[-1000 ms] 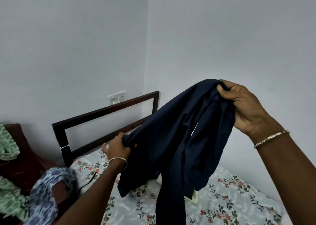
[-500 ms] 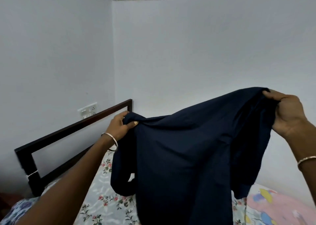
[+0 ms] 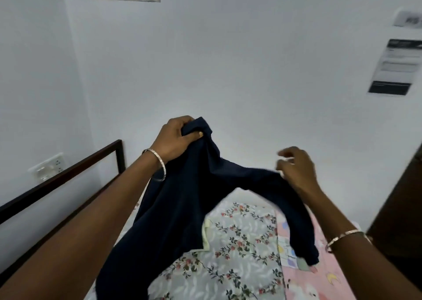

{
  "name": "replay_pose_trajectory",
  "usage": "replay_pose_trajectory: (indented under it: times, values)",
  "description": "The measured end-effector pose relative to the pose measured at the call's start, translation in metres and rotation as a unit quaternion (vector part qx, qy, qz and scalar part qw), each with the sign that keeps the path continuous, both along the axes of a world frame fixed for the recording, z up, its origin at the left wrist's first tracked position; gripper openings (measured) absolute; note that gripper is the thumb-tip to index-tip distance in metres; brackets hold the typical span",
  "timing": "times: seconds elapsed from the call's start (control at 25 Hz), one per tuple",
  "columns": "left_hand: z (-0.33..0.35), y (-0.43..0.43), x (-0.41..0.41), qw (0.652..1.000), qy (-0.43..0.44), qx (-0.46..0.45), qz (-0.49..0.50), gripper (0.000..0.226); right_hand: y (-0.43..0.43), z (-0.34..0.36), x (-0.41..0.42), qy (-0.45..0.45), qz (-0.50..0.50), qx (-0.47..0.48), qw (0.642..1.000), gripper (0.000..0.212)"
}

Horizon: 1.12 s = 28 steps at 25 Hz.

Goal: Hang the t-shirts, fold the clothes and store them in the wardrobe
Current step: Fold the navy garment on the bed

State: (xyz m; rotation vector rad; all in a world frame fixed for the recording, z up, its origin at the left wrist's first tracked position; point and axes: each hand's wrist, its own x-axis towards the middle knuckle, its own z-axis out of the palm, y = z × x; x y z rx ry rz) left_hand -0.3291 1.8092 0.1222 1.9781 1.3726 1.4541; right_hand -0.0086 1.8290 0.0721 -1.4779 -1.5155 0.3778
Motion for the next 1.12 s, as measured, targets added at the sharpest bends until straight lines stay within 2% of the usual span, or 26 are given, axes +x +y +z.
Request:
replay_pose_trajectory:
  times: [0.08, 0.16, 0.2, 0.4, 0.52, 0.64, 0.72, 0.88, 1.04, 1.12]
  values:
    - [0.009, -0.001, 0.025, 0.999, 0.008, 0.001, -0.038, 0.018, -0.024, 0.001, -0.019, 0.017, 0.164, -0.023, 0.986, 0.037]
    - [0.015, -0.007, 0.052, 0.995, 0.055, 0.009, -0.081, 0.014, -0.04, 0.004, -0.036, -0.037, 0.244, -0.065, 0.967, 0.06]
    - [0.016, -0.01, 0.064, 0.993, 0.067, 0.018, -0.093, 0.01, -0.043, 0.0, -0.041, -0.053, 0.258, -0.078, 0.961, 0.064]
    - [0.014, -0.014, 0.076, 0.995, 0.046, 0.041, -0.075, 0.008, -0.046, -0.043, -0.032, 0.06, 0.213, -0.081, 0.972, 0.031]
    - [0.002, -0.017, 0.07, 0.997, 0.029, 0.009, -0.071, 0.007, -0.05, -0.051, -0.019, 0.121, 0.187, -0.063, 0.973, 0.025]
    - [-0.005, -0.02, 0.07, 0.998, -0.018, -0.02, -0.065, 0.008, -0.054, -0.045, -0.009, 0.224, 0.196, -0.053, 0.953, 0.026]
    - [-0.009, -0.02, 0.072, 0.997, -0.034, -0.038, -0.065, 0.012, -0.058, -0.031, 0.001, 0.255, 0.205, -0.038, 0.944, 0.023]
    - [-0.021, -0.019, 0.086, 0.989, -0.081, -0.079, -0.091, 0.027, -0.058, 0.01, 0.029, 0.231, 0.224, 0.009, 0.947, 0.031]
    - [-0.053, -0.025, 0.125, 0.977, -0.122, -0.11, -0.135, 0.023, -0.064, 0.048, 0.06, 0.176, 0.271, 0.032, 0.946, 0.033]
    - [-0.077, -0.028, 0.141, 0.967, -0.134, -0.15, -0.155, 0.033, -0.067, 0.058, 0.072, 0.156, 0.285, 0.031, 0.945, 0.03]
